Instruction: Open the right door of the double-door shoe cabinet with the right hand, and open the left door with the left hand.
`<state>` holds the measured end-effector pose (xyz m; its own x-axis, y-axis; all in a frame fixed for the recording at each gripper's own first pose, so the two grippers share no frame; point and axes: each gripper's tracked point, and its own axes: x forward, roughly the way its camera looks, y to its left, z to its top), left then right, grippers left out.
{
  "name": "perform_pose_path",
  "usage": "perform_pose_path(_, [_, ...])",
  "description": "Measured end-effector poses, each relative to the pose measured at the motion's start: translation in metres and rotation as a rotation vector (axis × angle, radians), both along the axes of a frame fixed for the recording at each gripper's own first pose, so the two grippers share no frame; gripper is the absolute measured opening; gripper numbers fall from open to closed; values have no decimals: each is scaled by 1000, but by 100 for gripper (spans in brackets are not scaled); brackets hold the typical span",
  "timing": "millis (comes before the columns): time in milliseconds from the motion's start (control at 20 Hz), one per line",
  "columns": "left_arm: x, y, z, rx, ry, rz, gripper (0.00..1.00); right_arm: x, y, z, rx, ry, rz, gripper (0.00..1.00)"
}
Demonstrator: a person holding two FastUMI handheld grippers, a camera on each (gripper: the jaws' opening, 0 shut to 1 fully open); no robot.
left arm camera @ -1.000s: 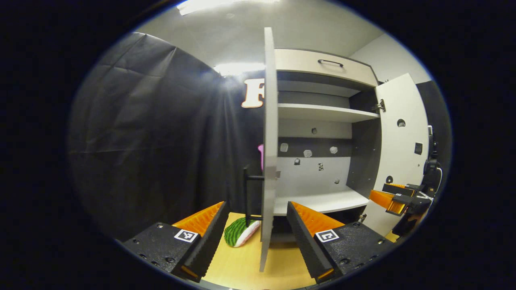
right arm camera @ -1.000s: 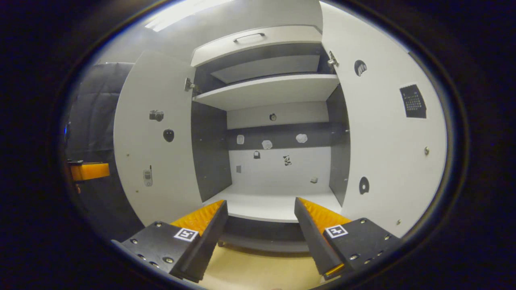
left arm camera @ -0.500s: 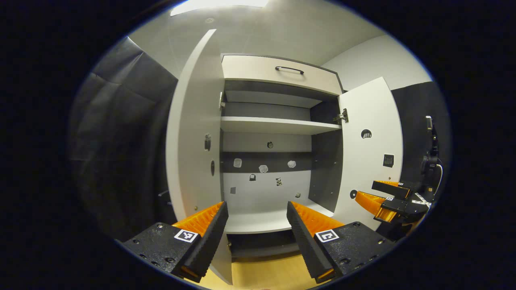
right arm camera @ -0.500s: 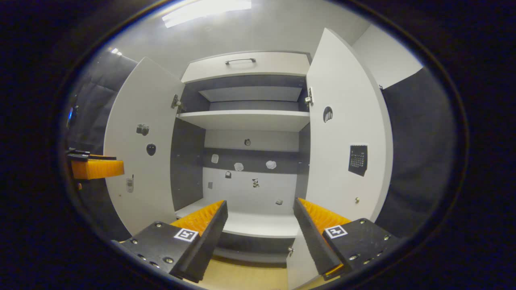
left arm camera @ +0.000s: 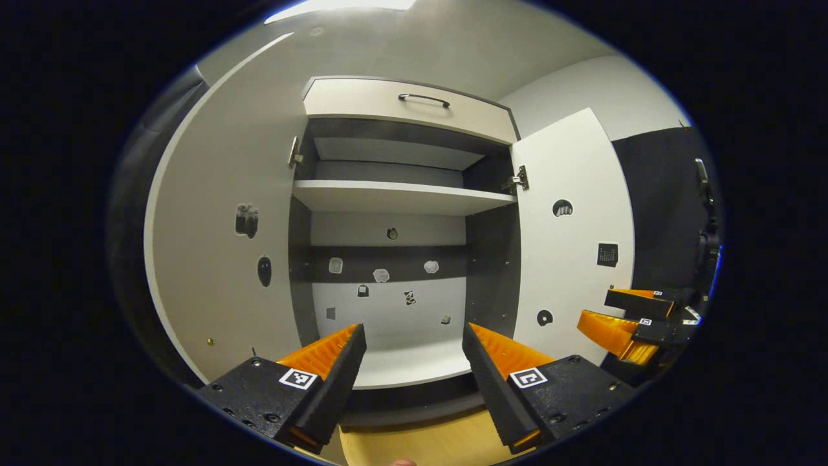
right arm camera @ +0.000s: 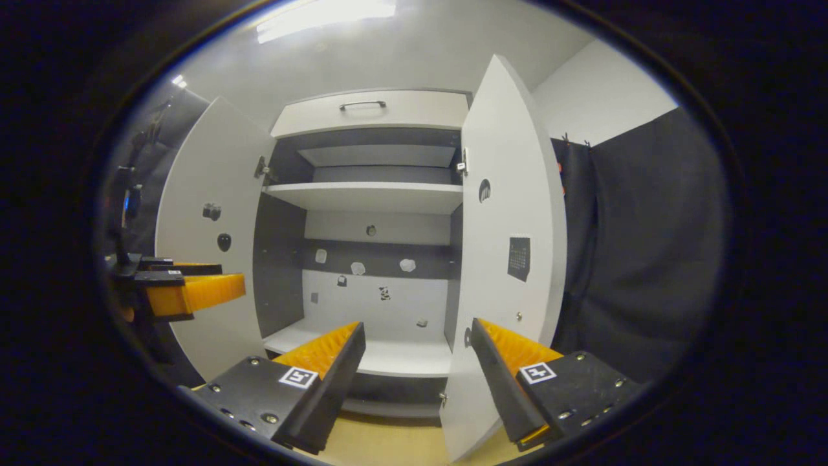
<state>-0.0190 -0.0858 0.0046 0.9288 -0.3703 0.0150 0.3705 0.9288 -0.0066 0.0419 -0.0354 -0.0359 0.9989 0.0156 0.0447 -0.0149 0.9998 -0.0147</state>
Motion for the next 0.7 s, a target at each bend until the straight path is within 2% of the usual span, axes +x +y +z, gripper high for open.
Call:
perform_pose_path(200, [2,-9,-7,20,5,-14,96,-3,-4,1,-3,-1,-15,97])
perform_pose_path(700, [-2,-3,-15,20,37,-18,96,-6,0,2,21,4,-5,97])
